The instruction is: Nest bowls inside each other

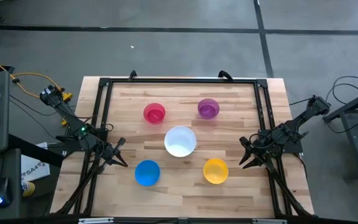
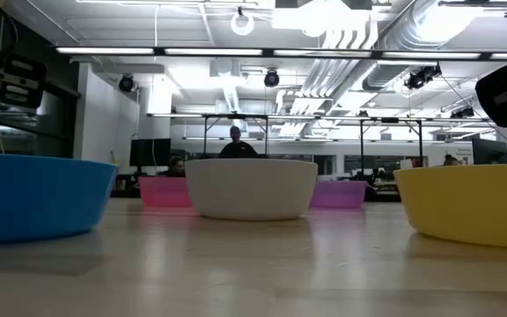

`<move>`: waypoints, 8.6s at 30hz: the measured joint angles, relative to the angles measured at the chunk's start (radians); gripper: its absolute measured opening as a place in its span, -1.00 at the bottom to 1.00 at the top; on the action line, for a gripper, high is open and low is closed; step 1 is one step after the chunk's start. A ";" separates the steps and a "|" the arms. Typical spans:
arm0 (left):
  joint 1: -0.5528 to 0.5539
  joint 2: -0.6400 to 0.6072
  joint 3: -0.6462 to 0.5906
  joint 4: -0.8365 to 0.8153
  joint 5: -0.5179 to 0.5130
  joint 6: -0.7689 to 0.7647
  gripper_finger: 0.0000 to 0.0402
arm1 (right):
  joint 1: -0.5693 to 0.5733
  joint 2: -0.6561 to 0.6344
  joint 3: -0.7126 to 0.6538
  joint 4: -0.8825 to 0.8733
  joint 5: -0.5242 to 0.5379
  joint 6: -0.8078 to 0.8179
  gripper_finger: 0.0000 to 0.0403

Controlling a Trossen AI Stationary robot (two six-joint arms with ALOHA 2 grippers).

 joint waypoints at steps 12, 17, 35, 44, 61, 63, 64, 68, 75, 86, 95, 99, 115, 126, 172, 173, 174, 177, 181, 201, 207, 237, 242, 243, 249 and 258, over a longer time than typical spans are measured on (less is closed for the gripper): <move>0.000 0.000 0.000 0.000 0.000 0.000 -0.94 | 0.000 0.000 0.000 0.007 -0.003 0.051 -0.56; 0.000 0.000 0.000 0.000 0.000 0.000 -0.94 | 0.000 0.000 0.000 0.020 -0.001 0.074 -0.56; 0.000 0.000 0.000 0.000 0.000 0.000 -0.94 | 0.000 0.000 0.000 0.272 0.126 0.086 -0.56; 0.000 0.000 0.000 0.000 -0.001 0.006 -0.94 | -0.003 0.000 0.000 0.367 0.457 -0.108 -0.56; 0.000 0.000 0.000 0.000 -0.010 0.001 -0.94 | -0.136 0.000 0.000 0.359 0.681 -0.134 -0.56; 0.000 0.000 0.000 0.000 -0.009 0.001 -0.94 | -0.155 0.000 0.000 0.358 0.681 -0.132 -0.56; 0.000 0.000 0.000 0.000 -0.009 0.000 -0.94 | -0.166 0.000 0.000 0.358 0.681 -0.132 -0.56; 0.000 0.000 0.000 0.000 -0.009 0.000 -0.94 | -0.205 0.000 0.000 0.358 0.681 -0.132 -0.56; 0.000 0.000 0.000 0.012 -0.121 -0.105 -0.94 | -0.246 0.000 0.000 0.297 0.677 -0.118 -0.56; 0.000 0.000 0.020 0.003 -0.482 -0.306 -0.94 | -0.252 0.000 0.002 0.146 0.676 -0.091 -0.56; 0.000 0.000 0.022 0.009 -0.679 -0.319 -0.94 | -0.252 0.035 0.091 0.028 0.678 -0.255 -0.56; 0.000 0.000 0.023 0.023 -0.721 -0.323 -0.94 | -0.262 0.081 0.140 0.013 0.678 -0.304 -0.56; 0.001 0.000 0.245 -0.233 -0.782 -0.342 -0.94 | -0.502 0.439 0.407 -0.173 0.510 -0.348 -0.56; 0.001 0.016 0.392 -0.494 -0.776 -0.334 -0.94 | -0.690 0.718 0.606 -0.361 0.346 -0.354 -0.56; 0.001 0.021 0.396 -0.502 -0.775 -0.293 -0.94 | -0.893 1.368 0.970 -0.716 0.165 -0.731 -0.56; 0.001 0.021 0.396 -0.502 -0.775 -0.293 -0.94 | -0.893 1.374 0.971 -0.710 0.172 -0.740 -0.56; 0.001 0.021 0.396 -0.502 -0.775 -0.293 -0.94 | -0.893 1.376 0.971 -0.708 0.178 -0.750 -0.56; 0.001 0.021 0.396 -0.503 -0.775 -0.293 -0.94 | -0.893 1.375 0.971 -0.694 0.182 -0.771 -0.56; 0.001 0.021 0.396 -0.505 -0.775 -0.292 -0.94 | -0.893 1.375 0.971 -0.688 0.183 -0.785 -0.56; 0.001 0.021 0.396 -0.505 -0.775 -0.289 -0.94 | -0.916 1.442 0.970 -0.642 0.120 -0.794 -0.56; 0.001 0.020 0.396 -0.505 -0.775 -0.290 -0.94 | -0.928 1.468 0.970 -0.620 0.099 -0.810 -0.56; 0.001 0.020 0.396 -0.505 -0.762 -0.292 -0.94 | -0.959 1.528 0.970 -0.605 0.025 -0.793 -0.56; 0.001 0.020 0.396 -0.506 -0.762 -0.292 -0.94 | -0.959 1.530 0.970 -0.605 0.050 -0.793 -0.56; 0.000 0.020 0.396 -0.506 -0.762 -0.292 -0.94 | -0.959 1.530 0.970 -0.605 0.051 -0.793 -0.56; 0.001 0.020 0.396 -0.506 -0.762 -0.292 -0.94 | -0.959 1.530 0.970 -0.605 0.053 -0.793 -0.56; 0.001 0.020 0.396 -0.506 -0.762 -0.292 -0.94 | -0.959 1.530 0.970 -0.605 0.053 -0.793 -0.58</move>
